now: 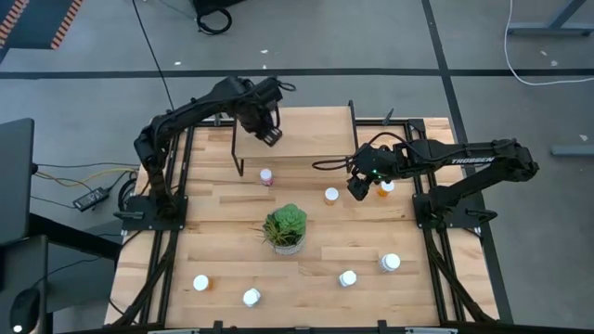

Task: Pick and place medicine bottles onto shelf by color
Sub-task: Put the blue pill bottle on the shelf, then put the bottom orange pill bottle on the shelf

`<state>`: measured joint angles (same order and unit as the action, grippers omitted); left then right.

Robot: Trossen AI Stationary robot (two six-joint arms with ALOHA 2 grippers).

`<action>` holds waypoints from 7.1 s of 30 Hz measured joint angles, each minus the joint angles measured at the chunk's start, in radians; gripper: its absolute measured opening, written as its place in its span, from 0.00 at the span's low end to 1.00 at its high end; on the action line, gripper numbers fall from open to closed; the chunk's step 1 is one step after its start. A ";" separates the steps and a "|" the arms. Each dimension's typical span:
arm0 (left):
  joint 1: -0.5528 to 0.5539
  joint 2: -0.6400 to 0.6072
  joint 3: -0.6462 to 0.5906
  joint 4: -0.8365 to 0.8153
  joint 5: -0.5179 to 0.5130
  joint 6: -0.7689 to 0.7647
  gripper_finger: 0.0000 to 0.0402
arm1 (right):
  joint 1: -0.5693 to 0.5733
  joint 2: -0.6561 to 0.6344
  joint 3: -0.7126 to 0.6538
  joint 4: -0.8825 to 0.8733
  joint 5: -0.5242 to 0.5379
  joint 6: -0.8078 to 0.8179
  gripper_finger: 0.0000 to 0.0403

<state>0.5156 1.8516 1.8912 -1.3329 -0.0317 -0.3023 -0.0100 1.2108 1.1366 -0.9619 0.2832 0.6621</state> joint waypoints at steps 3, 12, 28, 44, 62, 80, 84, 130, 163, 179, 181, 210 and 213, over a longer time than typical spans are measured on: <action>-0.054 -0.009 0.000 0.065 0.060 0.038 0.28 | 0.000 0.000 0.000 0.000 0.001 0.000 0.77; -0.141 -0.001 0.001 0.320 -0.167 0.105 0.27 | 0.000 0.000 0.000 0.000 0.002 0.005 0.77; -0.060 0.065 0.000 0.200 -0.192 0.112 0.27 | 0.007 0.000 0.000 0.001 -0.002 0.042 0.77; -0.008 0.066 0.000 0.045 -0.253 0.116 0.27 | 0.006 0.000 0.000 0.000 0.005 0.038 0.77; -0.030 0.054 0.000 -0.034 -0.247 0.079 0.27 | 0.006 0.000 0.000 0.001 0.005 0.015 0.77; -0.008 0.033 0.000 0.272 -0.333 0.469 0.27 | 0.006 0.000 0.000 0.017 0.026 0.121 0.77; 0.011 0.033 0.000 0.247 -0.332 0.471 0.27 | 0.007 0.000 0.000 0.038 0.030 0.149 0.77; -0.191 -0.073 0.000 -0.117 -0.122 0.125 0.40 | 0.007 0.000 0.000 0.045 0.060 0.093 0.77; -0.907 -0.543 -0.525 -0.102 0.166 -0.808 0.75 | 0.033 0.001 0.000 0.045 0.022 -0.045 0.77; -1.177 -0.429 -0.607 0.346 0.018 -0.810 0.73 | 0.033 0.001 0.000 0.045 0.004 0.030 0.77; -1.189 -0.386 -0.607 0.394 0.019 -0.814 0.73 | 0.033 0.001 0.000 0.045 -0.007 0.045 0.77; -1.333 -0.276 -0.706 0.292 0.153 -1.503 0.73 | 0.046 0.001 0.000 0.045 -0.050 -0.096 0.77; -1.333 -0.274 -0.706 0.249 0.152 -1.540 0.73 | 0.046 0.001 0.000 0.045 -0.049 -0.098 0.77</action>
<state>-0.8174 1.5772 1.1847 -1.0838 0.1207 -1.8421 0.0360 1.2114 1.1366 -0.9173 0.2339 0.5644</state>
